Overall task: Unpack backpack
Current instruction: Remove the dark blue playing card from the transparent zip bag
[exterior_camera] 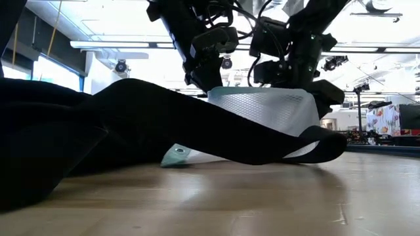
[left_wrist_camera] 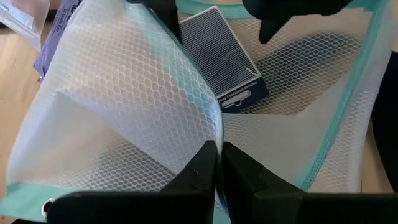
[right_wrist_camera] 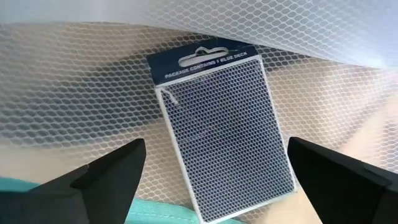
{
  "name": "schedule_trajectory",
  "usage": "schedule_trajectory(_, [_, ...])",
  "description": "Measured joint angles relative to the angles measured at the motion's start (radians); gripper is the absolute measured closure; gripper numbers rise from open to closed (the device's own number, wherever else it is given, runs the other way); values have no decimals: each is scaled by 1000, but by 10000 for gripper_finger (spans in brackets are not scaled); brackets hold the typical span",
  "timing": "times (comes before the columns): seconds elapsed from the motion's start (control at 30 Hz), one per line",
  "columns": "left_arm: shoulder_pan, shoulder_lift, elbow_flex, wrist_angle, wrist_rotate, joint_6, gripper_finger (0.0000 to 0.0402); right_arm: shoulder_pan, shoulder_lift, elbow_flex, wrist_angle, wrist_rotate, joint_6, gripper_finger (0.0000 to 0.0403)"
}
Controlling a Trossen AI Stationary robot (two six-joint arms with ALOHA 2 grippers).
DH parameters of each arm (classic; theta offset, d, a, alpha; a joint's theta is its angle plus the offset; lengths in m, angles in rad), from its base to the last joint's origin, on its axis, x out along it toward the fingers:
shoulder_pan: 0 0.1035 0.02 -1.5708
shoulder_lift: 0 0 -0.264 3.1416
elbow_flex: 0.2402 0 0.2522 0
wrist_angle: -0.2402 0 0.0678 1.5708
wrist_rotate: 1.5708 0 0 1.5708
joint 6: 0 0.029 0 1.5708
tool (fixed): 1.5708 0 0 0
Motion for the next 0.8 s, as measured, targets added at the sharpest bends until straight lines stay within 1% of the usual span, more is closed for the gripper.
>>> schedule_trajectory(0.17, [0,0,0,3,0,0,402,-38,58,1,17,1,-49,25])
schedule_trajectory(0.3, [0,0,0,2,0,1,402,-45,80,5,28,5,-42,25])
schedule_trajectory(0.37, [-1,0,0,3,0,1,402,-44,80,5,22,10,16,25])
schedule_trajectory(0.47, [-1,0,0,4,4,3,402,-44,72,5,-8,10,215,25])
schedule_trajectory(0.5, [-1,0,0,4,3,4,402,-43,69,5,-16,3,293,25])
schedule_trajectory(0.57, [0,0,0,5,-3,4,402,-44,55,5,-30,-45,398,25])
schedule_trajectory(0.6, [0,0,0,5,-6,3,402,-44,43,3,-34,-71,429,25])
schedule_trajectory(0.67, [-1,0,0,4,-13,4,402,-36,18,0,-42,-80,457,25])
schedule_trajectory(0.8, [-1,0,0,4,-15,4,402,-31,-46,-5,-53,-91,426,25])
